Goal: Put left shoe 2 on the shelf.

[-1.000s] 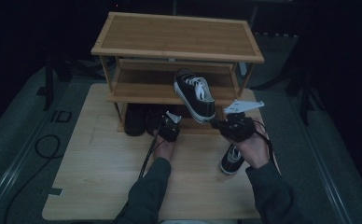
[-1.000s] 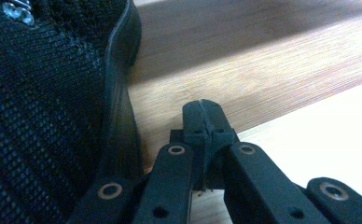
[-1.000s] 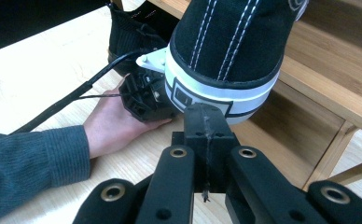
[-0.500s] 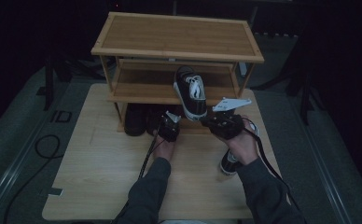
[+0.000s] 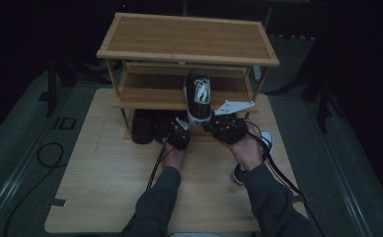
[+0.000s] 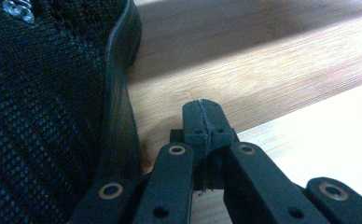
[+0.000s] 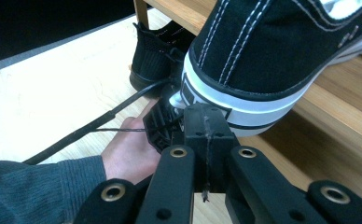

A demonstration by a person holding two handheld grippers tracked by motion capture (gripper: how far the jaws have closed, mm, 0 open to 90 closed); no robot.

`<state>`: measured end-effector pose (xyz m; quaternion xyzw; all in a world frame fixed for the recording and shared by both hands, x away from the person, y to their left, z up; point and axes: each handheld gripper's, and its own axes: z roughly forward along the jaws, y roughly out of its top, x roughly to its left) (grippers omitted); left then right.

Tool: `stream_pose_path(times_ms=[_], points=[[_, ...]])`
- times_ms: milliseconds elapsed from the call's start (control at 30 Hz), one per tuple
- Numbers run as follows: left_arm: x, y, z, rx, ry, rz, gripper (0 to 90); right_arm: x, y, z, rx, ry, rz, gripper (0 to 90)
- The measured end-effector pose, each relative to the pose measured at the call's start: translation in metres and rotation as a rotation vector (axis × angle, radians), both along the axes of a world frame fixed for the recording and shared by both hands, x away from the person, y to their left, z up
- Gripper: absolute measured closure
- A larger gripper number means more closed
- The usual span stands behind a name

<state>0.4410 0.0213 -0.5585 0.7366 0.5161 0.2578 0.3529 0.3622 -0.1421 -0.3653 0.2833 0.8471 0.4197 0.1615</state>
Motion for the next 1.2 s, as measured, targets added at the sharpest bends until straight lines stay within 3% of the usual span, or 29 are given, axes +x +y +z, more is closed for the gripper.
stream_pose_path(times_ms=[267, 400, 467, 667, 867, 1200], points=[[0.000, 0.000, 0.000, -0.001, 0.002, -0.005, 90.0, 0.002, 0.007, 0.001, 0.002, -0.017, -0.001, 90.0], [-0.001, 0.000, 0.000, 0.002, -0.003, -0.003, 90.0, 0.007, 0.007, 0.001, -0.011, -0.025, -0.038, 90.0], [-0.001, 0.000, 0.000, 0.001, -0.003, -0.003, 90.0, 0.012, 0.006, 0.000, 0.007, -0.001, -0.036, 90.0], [-0.001, 0.000, 0.000, 0.003, -0.001, -0.006, 90.0, 0.017, 0.011, -0.003, 0.012, 0.002, -0.032, 90.0], [-0.001, 0.000, 0.000, -0.003, 0.000, -0.005, 90.0, 0.021, 0.017, -0.001, -0.001, -0.027, -0.054, 90.0], [-0.001, 0.000, 0.000, -0.003, 0.000, -0.006, 90.0, 0.033, 0.023, -0.002, -0.012, -0.039, -0.092, 90.0]])
